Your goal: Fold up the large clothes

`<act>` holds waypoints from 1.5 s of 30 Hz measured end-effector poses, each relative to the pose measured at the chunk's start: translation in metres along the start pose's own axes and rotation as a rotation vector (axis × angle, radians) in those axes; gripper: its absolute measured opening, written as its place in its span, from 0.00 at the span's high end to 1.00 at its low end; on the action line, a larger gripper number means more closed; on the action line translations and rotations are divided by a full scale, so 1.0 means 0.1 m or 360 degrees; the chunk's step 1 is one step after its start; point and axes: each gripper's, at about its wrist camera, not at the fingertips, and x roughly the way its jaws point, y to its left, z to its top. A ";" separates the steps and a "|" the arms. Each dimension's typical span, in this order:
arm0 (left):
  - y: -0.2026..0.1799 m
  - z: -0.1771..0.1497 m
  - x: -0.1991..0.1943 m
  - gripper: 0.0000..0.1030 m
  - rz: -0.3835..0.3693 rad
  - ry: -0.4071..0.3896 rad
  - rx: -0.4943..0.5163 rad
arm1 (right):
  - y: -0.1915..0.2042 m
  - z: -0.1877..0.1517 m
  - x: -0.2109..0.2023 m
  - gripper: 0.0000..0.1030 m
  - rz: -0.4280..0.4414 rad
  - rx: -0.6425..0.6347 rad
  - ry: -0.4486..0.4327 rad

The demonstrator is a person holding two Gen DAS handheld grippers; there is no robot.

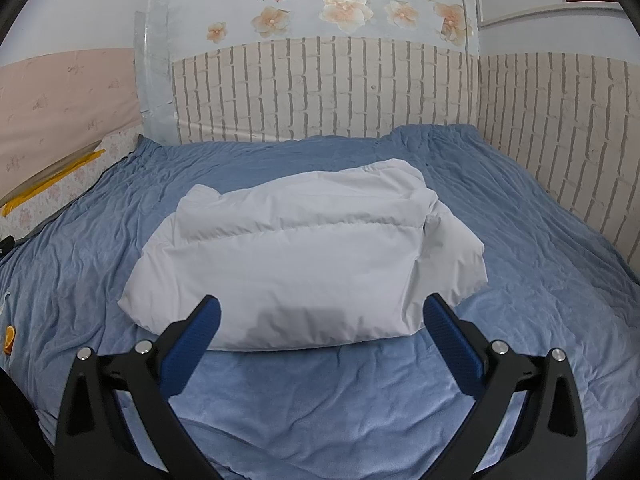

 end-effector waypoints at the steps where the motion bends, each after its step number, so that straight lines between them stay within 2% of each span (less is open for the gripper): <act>1: 0.00 0.00 0.00 0.03 0.0001 -0.0001 0.0000 | 0.00 0.00 0.00 0.02 0.0000 0.0001 0.0000; 45: 0.00 -0.05 -0.05 0.03 -0.0003 0.0002 -0.0011 | 0.00 0.00 0.01 0.02 -0.0001 0.0008 -0.0001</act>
